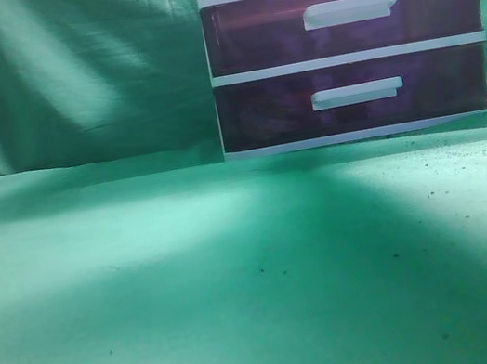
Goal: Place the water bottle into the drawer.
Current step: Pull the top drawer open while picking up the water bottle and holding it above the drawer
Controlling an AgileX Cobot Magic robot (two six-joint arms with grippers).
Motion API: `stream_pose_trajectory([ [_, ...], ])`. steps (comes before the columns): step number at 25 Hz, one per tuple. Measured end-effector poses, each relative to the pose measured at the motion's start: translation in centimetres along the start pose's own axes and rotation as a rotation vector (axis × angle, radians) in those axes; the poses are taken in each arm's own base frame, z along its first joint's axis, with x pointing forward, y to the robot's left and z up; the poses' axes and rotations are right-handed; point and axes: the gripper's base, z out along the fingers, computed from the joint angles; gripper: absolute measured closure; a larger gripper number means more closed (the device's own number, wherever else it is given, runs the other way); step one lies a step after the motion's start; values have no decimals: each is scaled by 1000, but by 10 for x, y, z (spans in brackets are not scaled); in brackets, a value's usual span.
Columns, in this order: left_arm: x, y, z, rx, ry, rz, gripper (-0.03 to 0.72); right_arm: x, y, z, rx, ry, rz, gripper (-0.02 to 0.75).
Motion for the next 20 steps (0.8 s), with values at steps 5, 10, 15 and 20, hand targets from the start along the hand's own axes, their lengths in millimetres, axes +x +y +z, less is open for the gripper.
stream_pose_trajectory([
  [5, 0, 0, 0, -5, 1, 5, 395, -8, 11, -26, -22, 47, -16, 658],
  [10, 0, 1, 0, -6, -1, 6, 395, -19, 20, -41, -32, 59, -41, 658],
  [15, 0, 1, 0, -6, -3, 6, 395, -20, 21, -46, -29, 63, -54, 658],
  [20, 0, 1, 0, -7, -5, 6, 395, -19, 25, -68, -32, 32, -96, 658],
])
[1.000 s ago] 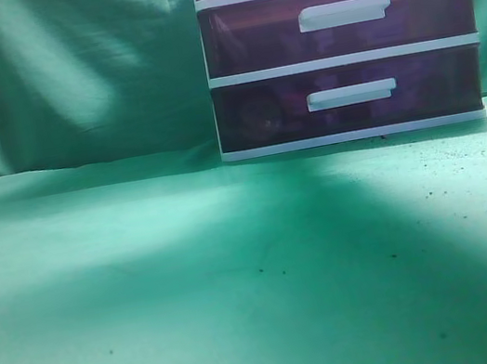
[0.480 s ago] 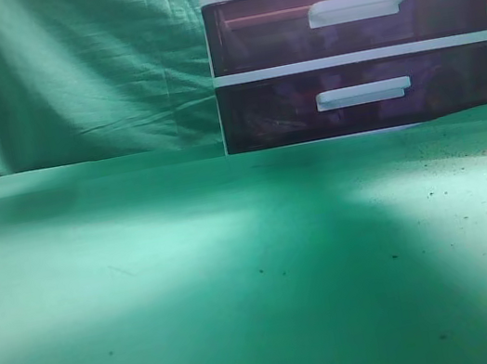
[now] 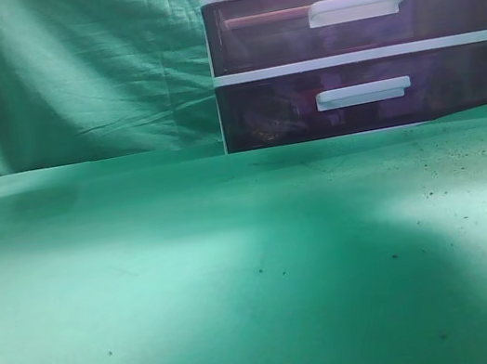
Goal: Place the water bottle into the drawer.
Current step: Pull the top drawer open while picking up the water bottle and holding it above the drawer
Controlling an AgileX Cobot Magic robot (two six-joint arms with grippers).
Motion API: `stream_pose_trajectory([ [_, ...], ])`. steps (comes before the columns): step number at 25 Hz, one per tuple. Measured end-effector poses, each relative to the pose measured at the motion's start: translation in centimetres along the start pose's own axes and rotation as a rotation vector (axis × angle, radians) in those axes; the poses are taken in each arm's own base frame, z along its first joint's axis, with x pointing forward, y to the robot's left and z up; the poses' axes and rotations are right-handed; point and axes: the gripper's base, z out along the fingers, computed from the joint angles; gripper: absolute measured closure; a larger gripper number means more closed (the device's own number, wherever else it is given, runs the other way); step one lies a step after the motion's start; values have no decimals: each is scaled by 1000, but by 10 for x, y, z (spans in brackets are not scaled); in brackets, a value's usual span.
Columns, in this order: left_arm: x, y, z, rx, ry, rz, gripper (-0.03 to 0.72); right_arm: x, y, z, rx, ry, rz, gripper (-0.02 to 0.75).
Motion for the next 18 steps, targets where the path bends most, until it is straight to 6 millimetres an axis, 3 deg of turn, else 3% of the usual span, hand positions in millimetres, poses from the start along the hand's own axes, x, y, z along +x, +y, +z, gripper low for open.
stream_pose_trajectory([
  [10, -2, -2, 0, 27, -22, 8, 395, 7, 17, -47, -5, -21, -24, 658],
  [18, -31, -16, -19, 153, -170, 41, 395, 9, 21, -76, 19, -54, -35, 658],
])
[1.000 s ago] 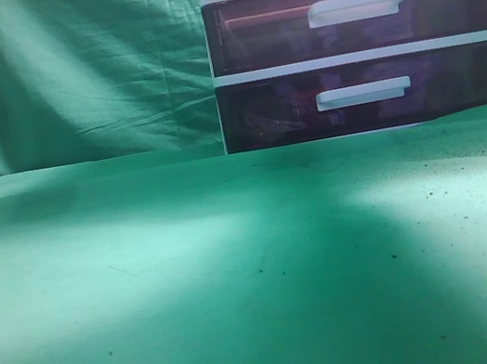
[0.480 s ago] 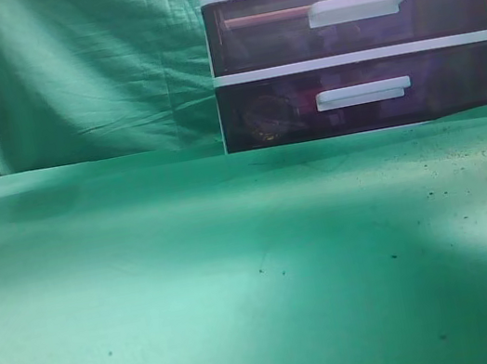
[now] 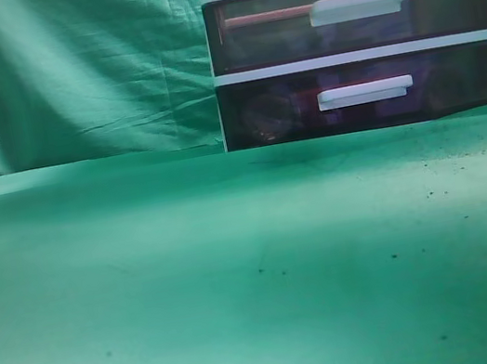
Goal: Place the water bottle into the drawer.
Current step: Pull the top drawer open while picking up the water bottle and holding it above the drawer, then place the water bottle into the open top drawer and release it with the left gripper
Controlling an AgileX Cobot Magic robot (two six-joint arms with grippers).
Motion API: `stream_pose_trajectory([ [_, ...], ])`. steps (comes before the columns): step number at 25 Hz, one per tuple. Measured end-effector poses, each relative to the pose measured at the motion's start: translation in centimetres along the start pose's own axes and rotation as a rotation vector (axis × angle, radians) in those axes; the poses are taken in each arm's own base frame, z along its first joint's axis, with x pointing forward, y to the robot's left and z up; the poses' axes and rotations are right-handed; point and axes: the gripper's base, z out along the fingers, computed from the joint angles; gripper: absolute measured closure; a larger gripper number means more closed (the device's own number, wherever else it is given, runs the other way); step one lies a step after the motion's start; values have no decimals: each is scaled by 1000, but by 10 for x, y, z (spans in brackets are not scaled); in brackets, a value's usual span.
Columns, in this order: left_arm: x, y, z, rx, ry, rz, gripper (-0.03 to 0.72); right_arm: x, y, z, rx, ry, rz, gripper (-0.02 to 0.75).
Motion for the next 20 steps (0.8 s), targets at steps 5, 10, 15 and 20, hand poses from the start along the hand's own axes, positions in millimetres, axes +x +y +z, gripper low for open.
stream_pose_trajectory([
  [5, -35, -13, -12, 115, -158, -5, 395, -1, 3, -3, -9, -21, 1, 658],
  [10, -81, -28, -11, 220, -302, 71, 395, -3, 7, -3, -23, -45, 4, 658],
  [15, -131, -59, 7, 295, -437, 182, 395, -4, 7, -3, -25, -56, 7, 658],
  [20, -153, -85, 57, 374, -450, 208, 395, -4, 8, -3, -25, -57, 7, 658],
])
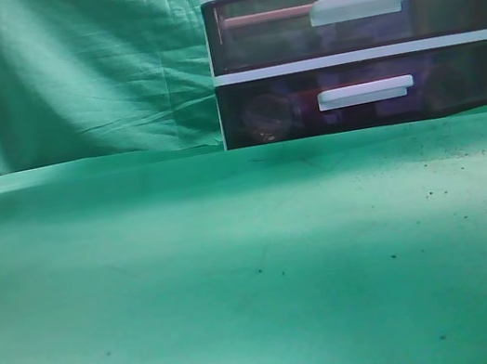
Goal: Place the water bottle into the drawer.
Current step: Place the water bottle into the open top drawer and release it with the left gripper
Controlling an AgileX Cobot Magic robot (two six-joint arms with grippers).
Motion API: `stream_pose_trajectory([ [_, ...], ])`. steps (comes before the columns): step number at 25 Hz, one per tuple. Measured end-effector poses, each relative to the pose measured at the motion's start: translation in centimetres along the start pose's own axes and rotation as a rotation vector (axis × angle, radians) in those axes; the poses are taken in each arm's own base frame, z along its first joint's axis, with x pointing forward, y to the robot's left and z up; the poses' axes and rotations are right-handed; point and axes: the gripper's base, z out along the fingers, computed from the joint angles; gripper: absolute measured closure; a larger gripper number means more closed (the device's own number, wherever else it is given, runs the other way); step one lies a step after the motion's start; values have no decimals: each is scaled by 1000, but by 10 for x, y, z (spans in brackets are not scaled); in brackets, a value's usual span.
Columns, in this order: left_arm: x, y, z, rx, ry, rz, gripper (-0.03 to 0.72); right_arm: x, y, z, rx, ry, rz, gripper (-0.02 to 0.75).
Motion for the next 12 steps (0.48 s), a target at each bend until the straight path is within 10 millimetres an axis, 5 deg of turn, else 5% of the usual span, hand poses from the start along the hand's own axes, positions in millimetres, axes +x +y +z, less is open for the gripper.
stream_pose_trajectory([
  [6, 63, 24, 59, -20, 190, 27, 395, 0, 0, 0, 0, -1, 2, 658],
  [12, 97, 43, 73, -121, 349, 74, 395, 0, 0, 0, -1, -5, 0, 658],
])
